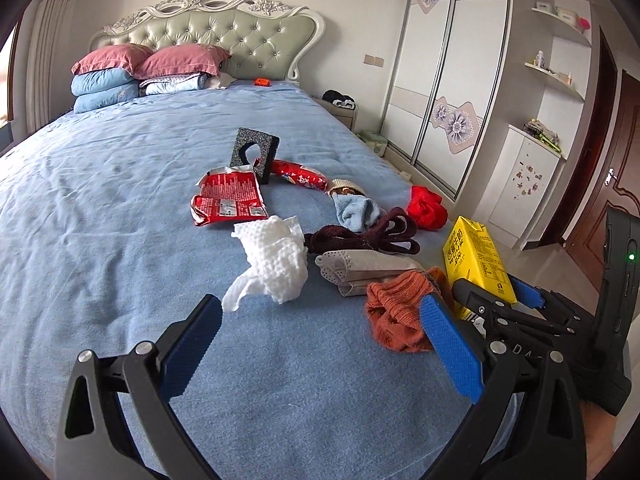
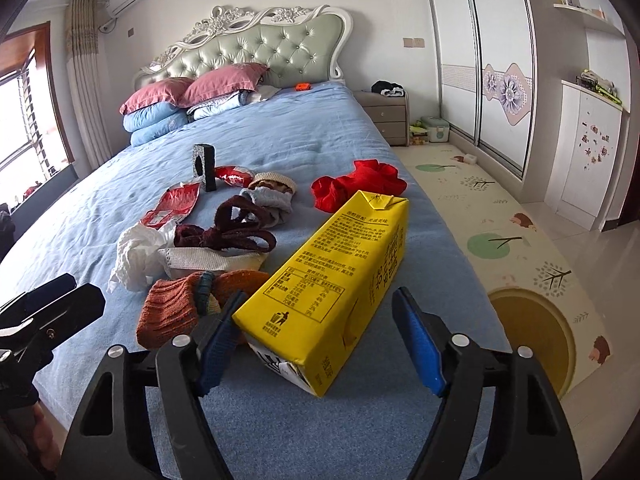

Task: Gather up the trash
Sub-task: 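Move both tools back toward the yellow juice carton and orange sock, then grasp the yellow juice carton with the right tool while the left tool grasps the orange sock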

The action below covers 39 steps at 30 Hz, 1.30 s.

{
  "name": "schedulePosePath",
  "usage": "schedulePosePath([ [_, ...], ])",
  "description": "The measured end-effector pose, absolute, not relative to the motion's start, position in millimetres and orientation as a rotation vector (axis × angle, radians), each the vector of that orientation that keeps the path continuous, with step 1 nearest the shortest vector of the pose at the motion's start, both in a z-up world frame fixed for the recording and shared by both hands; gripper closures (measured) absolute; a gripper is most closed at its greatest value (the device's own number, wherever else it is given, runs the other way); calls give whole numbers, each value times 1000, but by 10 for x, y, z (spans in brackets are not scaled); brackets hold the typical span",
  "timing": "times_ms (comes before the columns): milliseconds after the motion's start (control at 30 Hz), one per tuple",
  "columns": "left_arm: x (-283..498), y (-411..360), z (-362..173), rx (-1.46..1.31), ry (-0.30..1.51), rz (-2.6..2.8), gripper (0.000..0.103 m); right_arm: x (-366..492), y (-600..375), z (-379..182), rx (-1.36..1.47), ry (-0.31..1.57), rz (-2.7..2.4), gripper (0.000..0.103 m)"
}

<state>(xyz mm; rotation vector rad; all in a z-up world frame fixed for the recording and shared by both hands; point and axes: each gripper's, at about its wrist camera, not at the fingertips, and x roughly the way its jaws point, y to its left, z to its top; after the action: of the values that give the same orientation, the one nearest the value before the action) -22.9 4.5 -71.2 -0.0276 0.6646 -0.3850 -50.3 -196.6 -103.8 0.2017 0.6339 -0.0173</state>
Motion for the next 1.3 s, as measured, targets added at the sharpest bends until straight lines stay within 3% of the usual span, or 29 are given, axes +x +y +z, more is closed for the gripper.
schedulePosePath([
  [100,-215,-59,-738,-11,673,-406,4,-514,-2023,-1056,175,659,-18,50],
  [233,-207,-218,-782,21,688,-438,4,-587,-2073,-1047,138,663,-10,57],
  [500,-138,-470,-865,43,732,-465,4,-539,-2185,-1074,125,651,-22,56],
  [867,7,-661,-972,53,776,-434,5,-602,-2416,-1085,157,639,64,64],
  [1133,25,-739,-1058,55,806,-417,46,-714,-2544,-1032,182,612,116,64],
  [1300,-51,-733,-1015,47,795,-422,57,-752,-2577,-1021,193,600,137,64],
])
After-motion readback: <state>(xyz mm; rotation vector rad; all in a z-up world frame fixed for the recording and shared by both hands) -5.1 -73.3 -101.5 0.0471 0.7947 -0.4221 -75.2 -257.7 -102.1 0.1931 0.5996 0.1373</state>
